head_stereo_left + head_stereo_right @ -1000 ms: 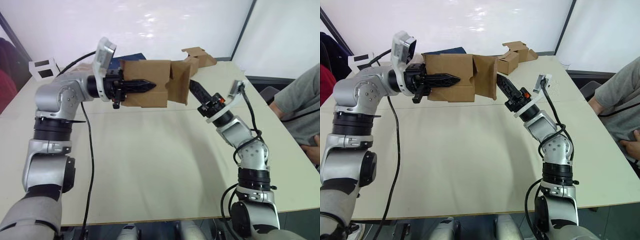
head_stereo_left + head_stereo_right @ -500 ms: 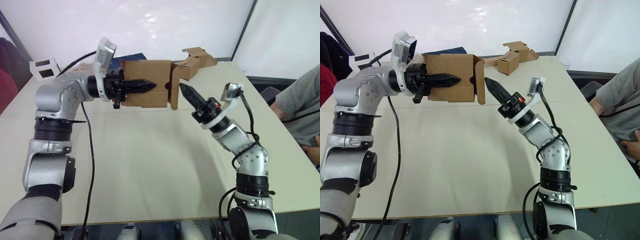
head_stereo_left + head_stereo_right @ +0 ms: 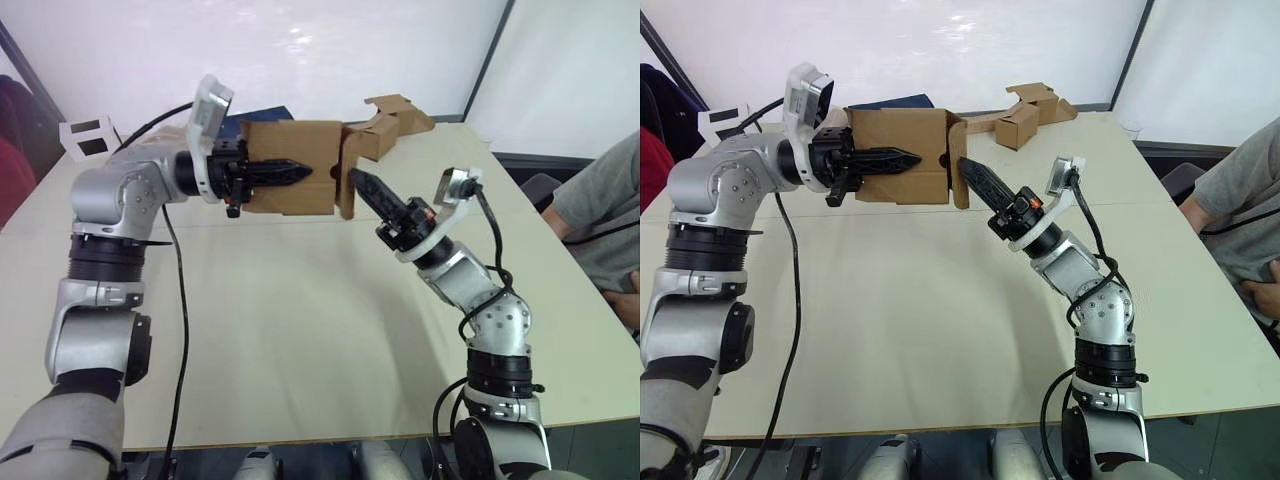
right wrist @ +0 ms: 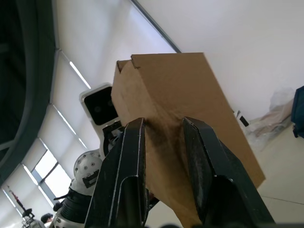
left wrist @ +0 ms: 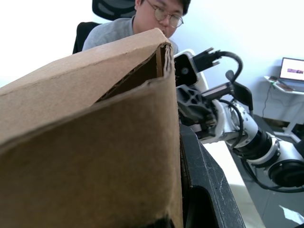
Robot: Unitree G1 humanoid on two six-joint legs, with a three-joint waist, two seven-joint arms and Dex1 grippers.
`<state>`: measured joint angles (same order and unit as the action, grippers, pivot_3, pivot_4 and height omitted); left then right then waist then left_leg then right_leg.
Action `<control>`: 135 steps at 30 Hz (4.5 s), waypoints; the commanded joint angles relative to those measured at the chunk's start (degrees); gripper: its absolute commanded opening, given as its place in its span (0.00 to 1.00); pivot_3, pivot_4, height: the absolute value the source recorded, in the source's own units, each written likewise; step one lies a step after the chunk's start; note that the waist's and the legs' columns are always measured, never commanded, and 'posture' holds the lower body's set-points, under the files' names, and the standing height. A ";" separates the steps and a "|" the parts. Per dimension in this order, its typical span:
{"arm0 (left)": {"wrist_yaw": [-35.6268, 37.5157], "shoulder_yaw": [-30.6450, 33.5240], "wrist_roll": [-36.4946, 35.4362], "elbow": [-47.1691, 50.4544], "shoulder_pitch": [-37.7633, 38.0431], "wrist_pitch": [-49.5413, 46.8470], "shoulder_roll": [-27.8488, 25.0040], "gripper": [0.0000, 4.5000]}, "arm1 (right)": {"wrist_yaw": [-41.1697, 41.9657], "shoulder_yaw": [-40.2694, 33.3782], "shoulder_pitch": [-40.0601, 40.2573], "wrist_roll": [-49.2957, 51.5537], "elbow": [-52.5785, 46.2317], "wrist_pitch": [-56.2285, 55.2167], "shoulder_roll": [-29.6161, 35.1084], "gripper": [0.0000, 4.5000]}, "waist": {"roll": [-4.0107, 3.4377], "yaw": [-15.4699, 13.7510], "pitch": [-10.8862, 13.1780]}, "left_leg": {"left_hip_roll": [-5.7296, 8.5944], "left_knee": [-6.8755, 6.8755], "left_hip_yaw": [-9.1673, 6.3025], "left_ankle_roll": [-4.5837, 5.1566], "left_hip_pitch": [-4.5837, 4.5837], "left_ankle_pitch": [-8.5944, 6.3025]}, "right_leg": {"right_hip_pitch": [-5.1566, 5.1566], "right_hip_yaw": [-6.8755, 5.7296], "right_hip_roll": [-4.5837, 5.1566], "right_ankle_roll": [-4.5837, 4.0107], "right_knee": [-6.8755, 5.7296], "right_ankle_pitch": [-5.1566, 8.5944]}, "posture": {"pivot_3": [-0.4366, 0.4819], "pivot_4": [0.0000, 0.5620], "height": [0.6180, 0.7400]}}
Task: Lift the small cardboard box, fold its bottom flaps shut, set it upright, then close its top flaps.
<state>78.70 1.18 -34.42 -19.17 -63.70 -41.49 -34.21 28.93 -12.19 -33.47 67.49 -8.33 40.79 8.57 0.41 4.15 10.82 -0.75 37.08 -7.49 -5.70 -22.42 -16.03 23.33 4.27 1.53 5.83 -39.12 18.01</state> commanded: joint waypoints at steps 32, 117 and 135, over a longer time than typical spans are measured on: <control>-0.26 0.37 -0.26 1.00 -0.49 1.29 2.58 0.00 | -2.00 1.29 -1.29 -1.03 -1.80 -3.40 -3.78 0.27 | 0.00 -0.02 0.00 | 0.00 0.00 0.00 0.02 0.00 -0.01 | 0.00 0.00 0.00 0.00 0.00 0.00 | 0.48 0.27 1.00; -3.00 0.83 -0.30 -1.04 -0.04 1.69 6.00 0.00 | -7.54 6.33 4.92 -6.53 -6.06 -5.69 -3.74 0.01 | 0.00 -0.15 0.00 | 0.00 0.00 -0.01 0.09 0.00 -0.05 | 0.00 -0.01 0.00 0.00 0.00 0.00 | 0.48 0.27 1.00; 13.21 -30.87 31.85 -3.33 -8.49 18.45 -1.70 0.00 | 3.04 -4.11 25.72 -15.18 -16.33 -0.86 30.79 0.01 | -0.03 -0.35 0.01 | 0.06 -0.03 0.03 0.40 0.00 -0.22 | -0.08 0.04 -0.02 0.05 0.11 0.04 | 0.48 0.27 1.00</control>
<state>89.76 -26.87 -6.35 -23.01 -70.05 -23.31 -35.63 29.00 -17.99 -8.91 55.67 -19.65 40.58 37.02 0.38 3.80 10.82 -0.68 37.07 -7.44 -5.28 -22.42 -16.26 23.24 4.32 1.51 5.88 -38.99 18.05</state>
